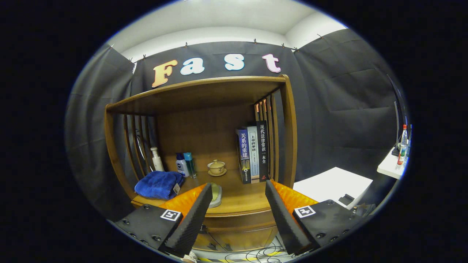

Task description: Pull open the drawer, take out the items inside it, and place them on the countertop above the cabinet.

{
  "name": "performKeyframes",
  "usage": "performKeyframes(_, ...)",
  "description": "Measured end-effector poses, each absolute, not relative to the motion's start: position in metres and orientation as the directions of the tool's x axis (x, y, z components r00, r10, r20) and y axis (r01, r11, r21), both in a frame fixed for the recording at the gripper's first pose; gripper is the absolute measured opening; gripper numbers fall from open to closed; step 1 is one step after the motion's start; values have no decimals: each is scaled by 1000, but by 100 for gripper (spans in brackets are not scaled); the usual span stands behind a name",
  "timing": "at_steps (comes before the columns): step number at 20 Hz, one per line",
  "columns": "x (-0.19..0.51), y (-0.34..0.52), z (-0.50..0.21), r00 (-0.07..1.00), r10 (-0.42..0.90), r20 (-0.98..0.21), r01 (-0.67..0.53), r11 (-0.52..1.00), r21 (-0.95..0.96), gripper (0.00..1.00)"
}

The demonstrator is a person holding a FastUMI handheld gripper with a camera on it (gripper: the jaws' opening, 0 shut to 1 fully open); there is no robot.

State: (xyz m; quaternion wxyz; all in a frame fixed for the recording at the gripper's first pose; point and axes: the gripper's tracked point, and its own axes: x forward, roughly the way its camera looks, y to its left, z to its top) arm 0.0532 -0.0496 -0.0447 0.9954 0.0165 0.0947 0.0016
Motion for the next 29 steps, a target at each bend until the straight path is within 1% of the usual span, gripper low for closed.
performKeyframes(29, 50, -42, -68, 972, 33, -232, -21, 998, 54, 97)
